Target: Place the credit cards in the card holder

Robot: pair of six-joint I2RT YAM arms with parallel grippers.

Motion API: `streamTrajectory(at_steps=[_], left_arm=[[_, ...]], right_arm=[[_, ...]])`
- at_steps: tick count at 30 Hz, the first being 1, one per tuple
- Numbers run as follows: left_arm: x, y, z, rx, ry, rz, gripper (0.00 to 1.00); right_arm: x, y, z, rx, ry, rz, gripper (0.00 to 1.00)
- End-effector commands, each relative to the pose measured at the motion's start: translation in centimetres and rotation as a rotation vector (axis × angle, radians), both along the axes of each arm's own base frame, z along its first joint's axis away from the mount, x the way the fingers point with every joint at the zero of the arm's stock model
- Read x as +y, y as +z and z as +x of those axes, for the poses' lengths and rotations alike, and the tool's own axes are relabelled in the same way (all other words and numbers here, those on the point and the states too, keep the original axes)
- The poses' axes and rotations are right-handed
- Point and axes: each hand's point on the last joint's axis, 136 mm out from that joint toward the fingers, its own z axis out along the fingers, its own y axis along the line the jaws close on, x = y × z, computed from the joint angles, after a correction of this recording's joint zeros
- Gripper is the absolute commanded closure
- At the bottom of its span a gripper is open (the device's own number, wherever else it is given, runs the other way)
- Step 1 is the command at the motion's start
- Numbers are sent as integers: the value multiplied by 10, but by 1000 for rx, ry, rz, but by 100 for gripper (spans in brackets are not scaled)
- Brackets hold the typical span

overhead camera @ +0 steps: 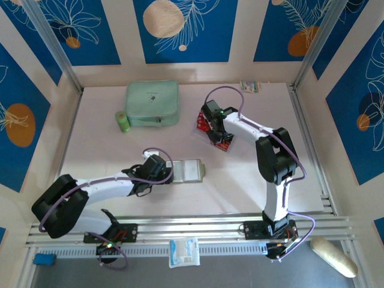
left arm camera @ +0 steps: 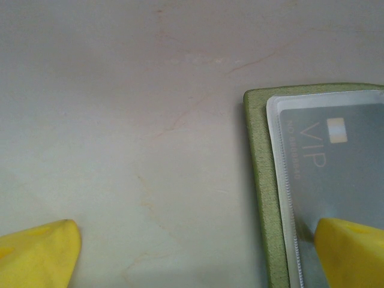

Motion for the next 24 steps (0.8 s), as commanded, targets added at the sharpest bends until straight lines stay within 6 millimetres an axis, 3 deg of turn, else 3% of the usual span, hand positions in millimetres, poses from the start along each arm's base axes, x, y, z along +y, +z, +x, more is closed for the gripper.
streamTrajectory(at_steps=[1,7,11,24], left_arm=[[6,-3,1,6,9,30,0],[5,-2,2,6,9,29,0],[4,-2,3,6,8,25,0],[4,-1,3,3,7,23,0]], right_arm=[[11,-8,-11,41,46,17,85],[12,-12,-12,51,63,9,85],[13,-10,-11,48,68,8,63],[17,-18,-17,102,78,57,70]])
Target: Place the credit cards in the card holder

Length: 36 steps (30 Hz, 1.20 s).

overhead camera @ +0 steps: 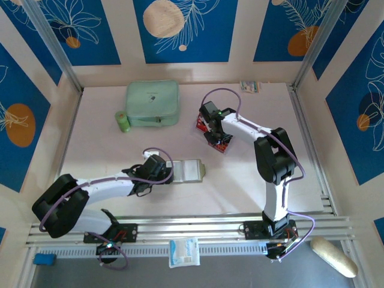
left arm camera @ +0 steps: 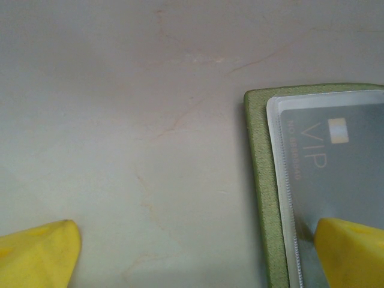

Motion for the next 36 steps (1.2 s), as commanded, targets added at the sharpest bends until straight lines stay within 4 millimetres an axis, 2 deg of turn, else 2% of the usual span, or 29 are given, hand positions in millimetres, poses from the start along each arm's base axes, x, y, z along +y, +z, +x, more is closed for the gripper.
streamTrajectory(at_steps=[1,11,21,27,30,36], left_arm=[[4,-1,3,1,7,20,0],[4,-1,3,-1,8,20,0],[4,0,2,0,8,18,0],[5,1,2,1,8,25,0],[6,2,2,1,9,29,0],[10,2,1,4,14,44,0]], right_arm=[[5,-13,-11,73,17,34,72],[9,-5,-14,72,34,66,100],[21,24,-20,43,74,107,100],[32,55,-25,2,97,163,100],[41,72,-28,-12,93,230,100],[68,101,-43,-16,58,475,100]])
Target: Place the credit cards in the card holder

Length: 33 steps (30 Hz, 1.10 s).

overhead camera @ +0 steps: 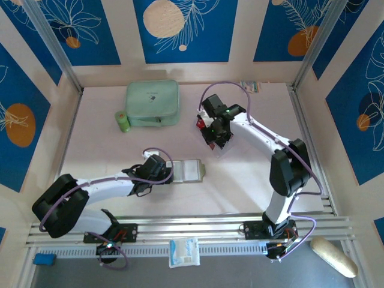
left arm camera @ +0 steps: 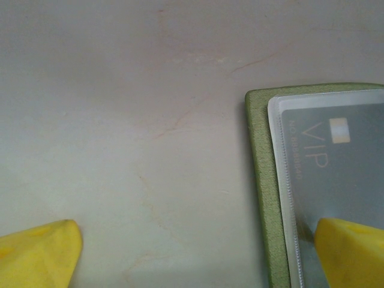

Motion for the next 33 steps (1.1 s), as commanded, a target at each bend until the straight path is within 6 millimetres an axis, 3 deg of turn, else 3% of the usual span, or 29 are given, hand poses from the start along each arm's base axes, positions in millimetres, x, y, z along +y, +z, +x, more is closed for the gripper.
streamTrajectory(at_steps=[1,6,14,22,33], left_arm=[[9,2,1,4,13,42,0],[12,3,0,5,18,52,0],[15,3,-1,18,21,81,0],[18,2,-3,25,27,91,0],[19,2,-4,29,24,96,0]], right_arm=[[27,27,-14,19,-16,218,100],[49,38,-28,65,-85,490,100],[65,11,-49,150,-193,808,100],[68,-31,-69,196,-277,869,100],[65,-63,-74,211,-366,884,100]])
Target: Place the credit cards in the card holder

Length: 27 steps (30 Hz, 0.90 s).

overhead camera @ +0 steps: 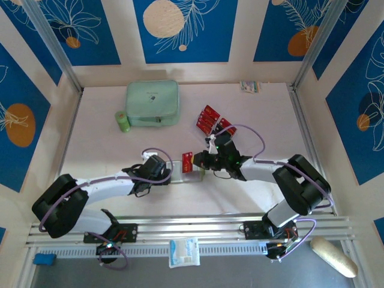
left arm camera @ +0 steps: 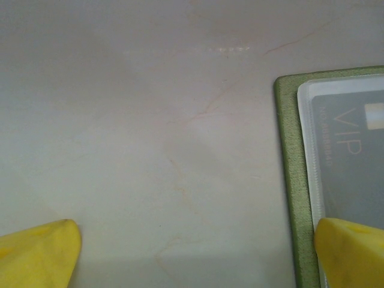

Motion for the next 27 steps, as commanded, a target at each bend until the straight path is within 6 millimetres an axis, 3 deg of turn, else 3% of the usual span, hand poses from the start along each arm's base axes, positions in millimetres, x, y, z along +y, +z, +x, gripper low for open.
streamTrajectory(at_steps=[1,27], left_arm=[[7,5,2,-3,10,30,0],[7,7,1,-13,8,22,0]], right_arm=[[2,-2,4,-4,-36,29,100],[8,-37,-4,77,-49,34,100]])
